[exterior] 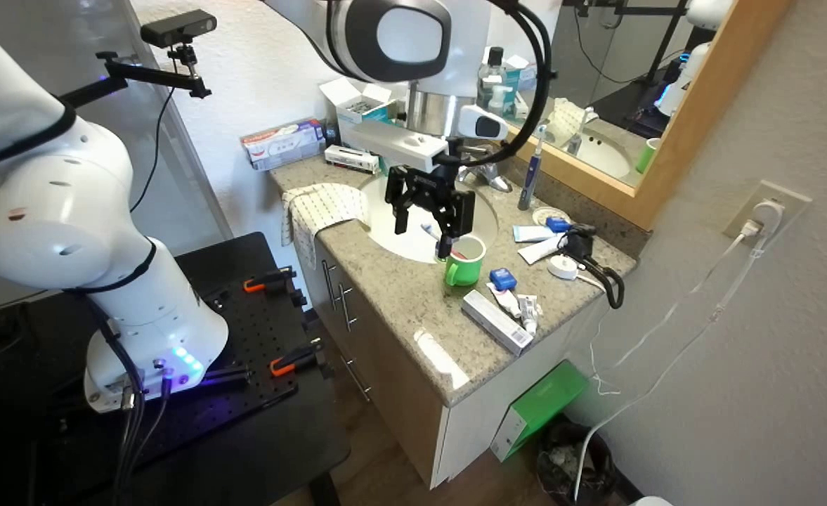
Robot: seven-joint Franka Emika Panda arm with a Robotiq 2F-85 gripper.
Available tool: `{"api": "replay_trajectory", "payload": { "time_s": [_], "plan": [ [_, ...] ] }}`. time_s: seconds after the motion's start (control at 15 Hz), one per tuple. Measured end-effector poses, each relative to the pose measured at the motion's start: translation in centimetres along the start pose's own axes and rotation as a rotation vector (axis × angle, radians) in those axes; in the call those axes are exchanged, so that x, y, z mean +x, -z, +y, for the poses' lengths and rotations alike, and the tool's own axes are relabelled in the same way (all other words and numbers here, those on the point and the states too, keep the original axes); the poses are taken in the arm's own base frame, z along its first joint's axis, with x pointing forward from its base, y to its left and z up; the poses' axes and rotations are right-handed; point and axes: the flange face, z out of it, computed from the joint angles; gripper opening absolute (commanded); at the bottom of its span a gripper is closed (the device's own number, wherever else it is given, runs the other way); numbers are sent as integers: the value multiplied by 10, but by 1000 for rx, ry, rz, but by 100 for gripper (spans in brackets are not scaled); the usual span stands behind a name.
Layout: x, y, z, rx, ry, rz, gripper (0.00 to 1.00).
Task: Put the mug in the sink
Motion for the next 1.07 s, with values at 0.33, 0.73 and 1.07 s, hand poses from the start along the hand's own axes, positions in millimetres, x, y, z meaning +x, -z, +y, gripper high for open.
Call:
{"api": "replay_trajectory", "payload": {
  "time_s": [0.33,0.73,1.07],
  "plan": [
    [33,-36,8,-9,106,19,100],
    [54,-63,14,-7,181,55,100],
    [71,-82,11,25,202,41,100]
  ]
}}
